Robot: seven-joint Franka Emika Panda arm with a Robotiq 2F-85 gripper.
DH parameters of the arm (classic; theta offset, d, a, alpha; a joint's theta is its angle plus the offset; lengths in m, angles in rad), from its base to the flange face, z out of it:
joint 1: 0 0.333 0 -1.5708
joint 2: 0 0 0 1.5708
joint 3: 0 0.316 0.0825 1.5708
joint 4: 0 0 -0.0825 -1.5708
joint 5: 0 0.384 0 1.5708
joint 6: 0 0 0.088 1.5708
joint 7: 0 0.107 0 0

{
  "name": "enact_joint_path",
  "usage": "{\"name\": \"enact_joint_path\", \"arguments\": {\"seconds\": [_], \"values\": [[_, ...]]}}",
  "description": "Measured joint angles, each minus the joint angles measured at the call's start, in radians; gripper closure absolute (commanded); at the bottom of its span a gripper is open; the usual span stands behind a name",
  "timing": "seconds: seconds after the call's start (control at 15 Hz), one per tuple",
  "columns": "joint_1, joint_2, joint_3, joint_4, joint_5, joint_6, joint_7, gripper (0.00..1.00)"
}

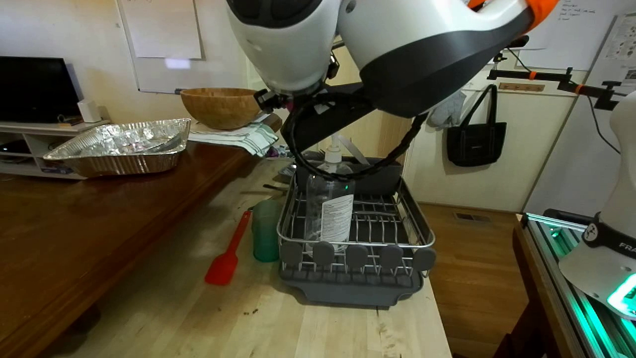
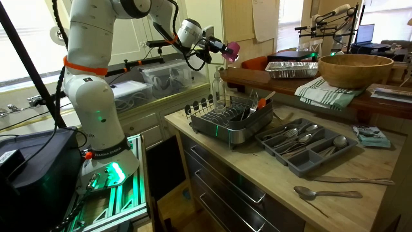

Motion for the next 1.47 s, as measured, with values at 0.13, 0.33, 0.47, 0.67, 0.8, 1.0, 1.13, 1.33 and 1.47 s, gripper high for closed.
{"name": "enact_joint_path", "arguments": {"seconds": [0.13,0.33,0.47,0.67,0.8,1.0,1.13,1.33,1.47], "values": [[0.006,0.001,-0.003,0.003,-0.004,0.0,0.002,0.51],[0.027,0.014,-0.003,0.018,-0.003,-0.019,0.02,0.51],[0.05,0.027,-0.002,0.023,-0.003,-0.043,0.044,0.51],[0.084,0.047,-0.001,0.025,-0.003,-0.089,0.076,0.51],[0.101,0.06,-0.001,0.025,-0.003,-0.111,0.091,0.51],[0.115,0.081,-0.001,0.021,-0.003,-0.134,0.106,0.51],[0.118,0.093,-0.001,0.016,-0.003,-0.149,0.113,0.51],[0.124,0.099,0.0,0.004,-0.003,-0.184,0.125,0.51],[0.133,0.1,0.003,-0.001,0.0,-0.231,0.137,0.51]]}}
